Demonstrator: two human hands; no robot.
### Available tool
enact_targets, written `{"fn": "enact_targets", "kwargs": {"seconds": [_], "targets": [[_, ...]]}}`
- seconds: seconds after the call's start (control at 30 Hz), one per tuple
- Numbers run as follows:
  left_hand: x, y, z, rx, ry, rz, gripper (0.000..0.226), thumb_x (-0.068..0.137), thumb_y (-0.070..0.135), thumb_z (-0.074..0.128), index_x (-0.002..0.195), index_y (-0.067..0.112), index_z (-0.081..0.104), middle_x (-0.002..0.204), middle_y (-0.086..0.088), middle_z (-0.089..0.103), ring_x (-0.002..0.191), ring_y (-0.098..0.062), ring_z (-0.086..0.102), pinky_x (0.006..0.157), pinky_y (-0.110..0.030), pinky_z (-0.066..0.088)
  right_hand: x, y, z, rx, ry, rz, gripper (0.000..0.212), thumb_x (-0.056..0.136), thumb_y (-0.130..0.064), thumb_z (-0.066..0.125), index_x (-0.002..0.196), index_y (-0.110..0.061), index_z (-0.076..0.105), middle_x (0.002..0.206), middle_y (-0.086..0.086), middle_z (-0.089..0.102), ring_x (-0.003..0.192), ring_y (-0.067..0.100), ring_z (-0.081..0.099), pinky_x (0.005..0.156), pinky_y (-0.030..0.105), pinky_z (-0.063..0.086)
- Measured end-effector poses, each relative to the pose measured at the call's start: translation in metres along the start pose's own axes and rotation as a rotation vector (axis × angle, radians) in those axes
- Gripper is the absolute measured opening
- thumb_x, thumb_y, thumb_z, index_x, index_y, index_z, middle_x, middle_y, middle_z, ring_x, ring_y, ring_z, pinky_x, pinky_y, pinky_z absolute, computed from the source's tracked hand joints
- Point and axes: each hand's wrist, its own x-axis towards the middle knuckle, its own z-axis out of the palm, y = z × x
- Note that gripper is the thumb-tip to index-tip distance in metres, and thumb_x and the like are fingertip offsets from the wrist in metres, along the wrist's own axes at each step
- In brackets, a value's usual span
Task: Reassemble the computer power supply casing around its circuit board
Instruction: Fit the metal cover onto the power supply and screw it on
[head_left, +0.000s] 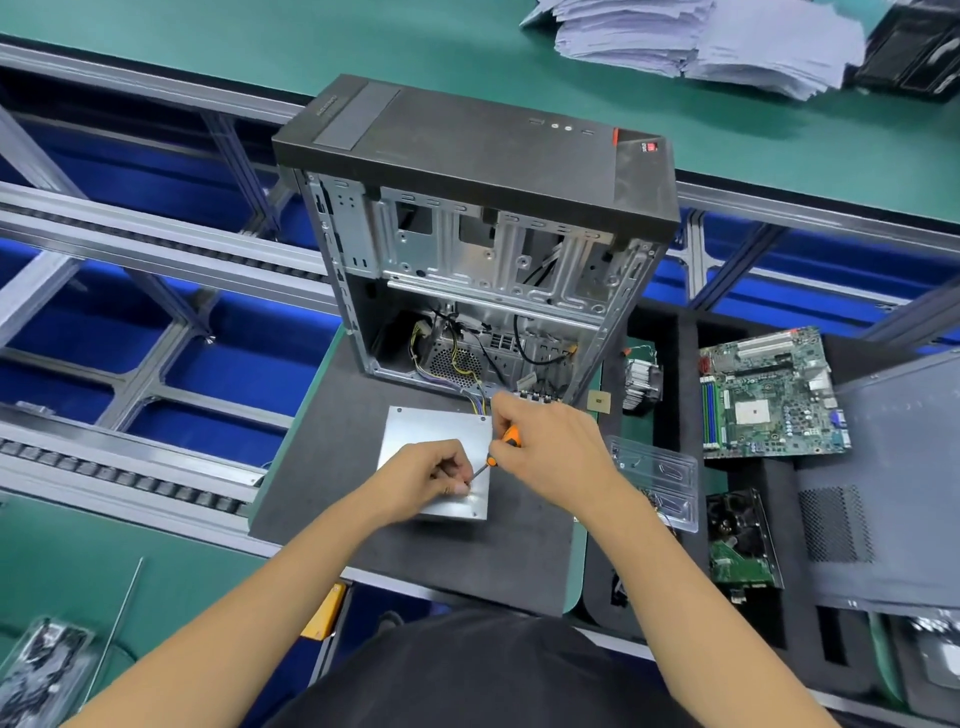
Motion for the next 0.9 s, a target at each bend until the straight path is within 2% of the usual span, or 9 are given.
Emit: {"fn": "enact_targets", "kwargs": {"seconds": [0.2,0.33,0.4,0.47,0.57,0.67,0.8,0.9], "targets": [[-0.001,0.004,0.007,0.089,-0.029,0.006,0.019,0.086,0.003,0.075,0.084,0.02,0.068,0.088,0.005,0.074,0.084,-0.01,0.068,0.083,-0.025,0.054,-0.003,-0.003,0.0,-0.024,0.0,-0.038,0.013,0.077,-0.037,0.052,0.083,-0.031,0.042,0.067,-0.007,0.058,0.066,0.023,0.051,0.056,0.032,0.03],[-0.002,0.008,0.015,0.195,-0.054,0.029,0.028,0.084,0.007,0.077,0.08,0.029,0.061,0.088,0.005,0.068,0.085,-0.014,0.061,0.081,-0.028,0.048,-0.005,-0.004,0.002,-0.036,-0.017,-0.069,0.013,0.077,-0.036,0.054,0.08,-0.031,0.041,0.057,-0.011,0.046,0.063,0.022,0.048,0.053,0.032,0.028],[-0.002,0.008,0.02,0.303,-0.012,0.035,0.023,0.083,0.015,0.081,0.081,0.03,0.064,0.09,0.007,0.066,0.092,-0.016,0.053,0.083,-0.031,0.043,-0.004,-0.003,0.003,-0.044,-0.025,-0.079,0.013,0.077,-0.036,0.053,0.08,-0.03,0.042,0.058,-0.01,0.048,0.063,0.022,0.049,0.053,0.031,0.029],[-0.001,0.009,0.025,0.432,0.036,0.033,0.017,0.083,0.026,0.082,0.082,0.034,0.067,0.093,0.007,0.065,0.094,-0.018,0.044,0.078,-0.032,0.033,-0.004,-0.002,0.004,-0.051,-0.029,-0.089,0.012,0.076,-0.036,0.052,0.08,-0.03,0.042,0.058,-0.009,0.049,0.063,0.021,0.049,0.052,0.029,0.026],[0.001,0.006,0.031,0.52,0.037,0.026,0.024,0.082,0.035,0.081,0.075,0.04,0.059,0.09,0.01,0.062,0.091,-0.017,0.039,0.071,-0.032,0.024,-0.004,-0.003,0.006,-0.079,-0.047,-0.117,0.012,0.076,-0.035,0.05,0.08,-0.028,0.041,0.055,-0.007,0.047,0.06,0.022,0.048,0.05,0.028,0.023],[0.002,0.002,0.035,0.563,0.047,0.026,0.028,0.08,0.036,0.082,0.073,0.04,0.055,0.084,0.015,0.055,0.089,-0.015,0.036,0.07,-0.032,0.022,-0.004,-0.004,0.01,-0.122,-0.065,-0.147,0.013,0.078,-0.033,0.051,0.081,-0.027,0.04,0.054,-0.006,0.044,0.06,0.024,0.048,0.052,0.031,0.025],[-0.001,-0.004,0.037,0.541,0.078,0.047,0.03,0.08,0.037,0.082,0.072,0.042,0.054,0.084,0.015,0.059,0.089,-0.013,0.035,0.071,-0.032,0.023,-0.003,-0.005,0.012,-0.159,-0.066,-0.178,0.013,0.079,-0.032,0.051,0.081,-0.028,0.039,0.052,-0.006,0.039,0.058,0.025,0.046,0.05,0.031,0.022],[-0.005,-0.007,0.037,0.509,0.107,0.09,0.019,0.081,0.039,0.081,0.078,0.039,0.062,0.087,0.013,0.061,0.091,-0.013,0.036,0.072,-0.032,0.022,-0.001,-0.005,0.011,-0.167,-0.061,-0.199,0.013,0.078,-0.032,0.052,0.08,-0.027,0.04,0.051,-0.007,0.039,0.056,0.024,0.045,0.048,0.029,0.018]]}}
